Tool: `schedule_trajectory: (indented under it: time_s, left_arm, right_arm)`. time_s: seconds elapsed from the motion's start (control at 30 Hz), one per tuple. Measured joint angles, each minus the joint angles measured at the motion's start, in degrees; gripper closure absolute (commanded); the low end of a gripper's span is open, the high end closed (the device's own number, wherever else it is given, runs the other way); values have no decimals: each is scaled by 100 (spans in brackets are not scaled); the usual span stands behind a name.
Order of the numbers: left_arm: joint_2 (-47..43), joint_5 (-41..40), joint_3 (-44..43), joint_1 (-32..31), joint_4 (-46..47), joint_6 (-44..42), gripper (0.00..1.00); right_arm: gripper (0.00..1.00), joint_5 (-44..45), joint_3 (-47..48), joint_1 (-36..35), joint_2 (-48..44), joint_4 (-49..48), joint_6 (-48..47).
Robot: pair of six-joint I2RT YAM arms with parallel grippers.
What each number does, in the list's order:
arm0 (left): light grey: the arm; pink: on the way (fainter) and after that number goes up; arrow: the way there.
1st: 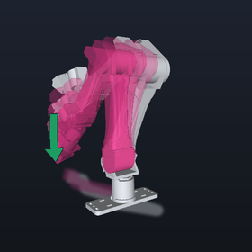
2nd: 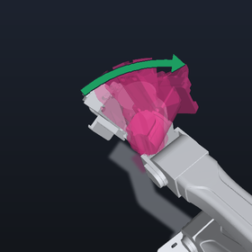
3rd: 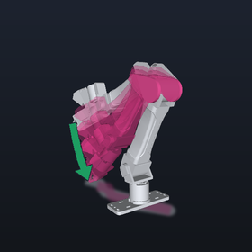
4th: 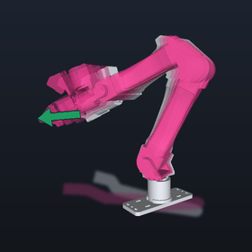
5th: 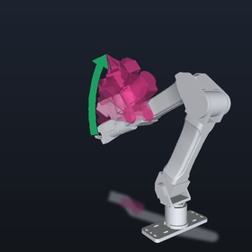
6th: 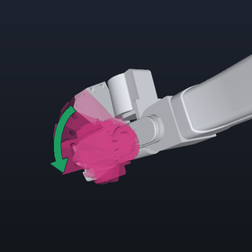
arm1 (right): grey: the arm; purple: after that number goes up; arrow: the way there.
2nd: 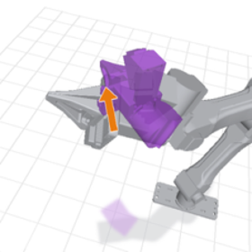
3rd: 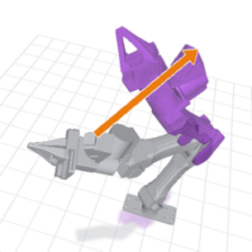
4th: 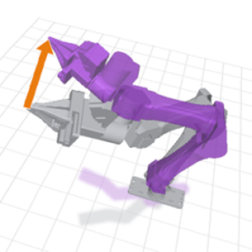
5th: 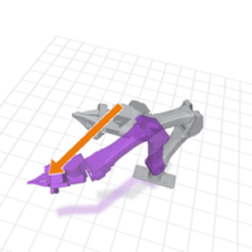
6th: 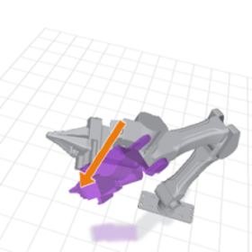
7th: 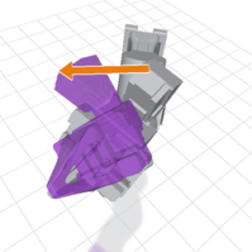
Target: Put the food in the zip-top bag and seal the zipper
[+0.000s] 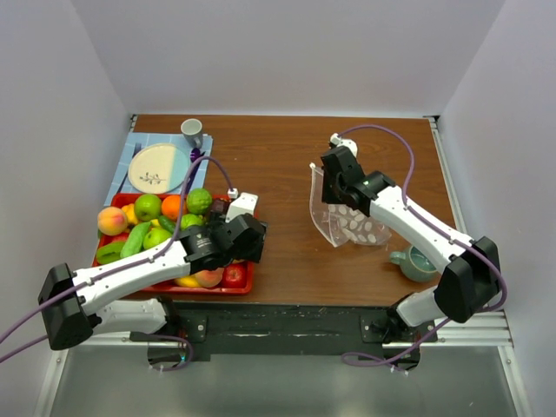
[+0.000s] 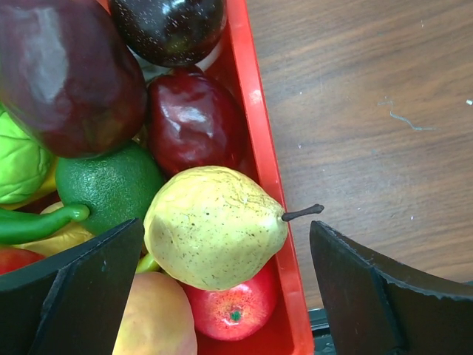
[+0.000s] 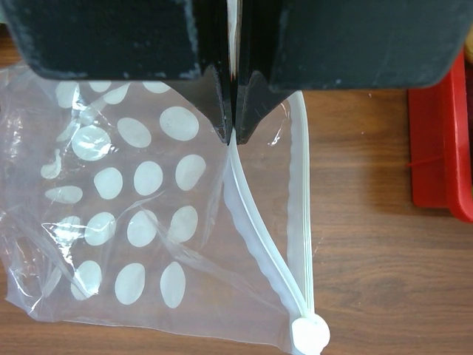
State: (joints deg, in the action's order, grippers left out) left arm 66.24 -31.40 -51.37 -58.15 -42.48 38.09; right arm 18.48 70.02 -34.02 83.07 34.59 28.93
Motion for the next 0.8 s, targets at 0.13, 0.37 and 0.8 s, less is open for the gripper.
schedule_trajectory:
  time_s: [0.13,0.37,0.8]
  left_arm:
    - [-2,81,87,-4,37,-48,0]
    - [28,79,260,-4,87,-68,0]
    - [308,-168,404,118,433,-129,26]
  right_arm:
    - [100,0,-4,0,0,0,0]
    - [100,-9,-46,0,-9,-2,0]
    - [100,-24,-90,0,-101,-9,0]
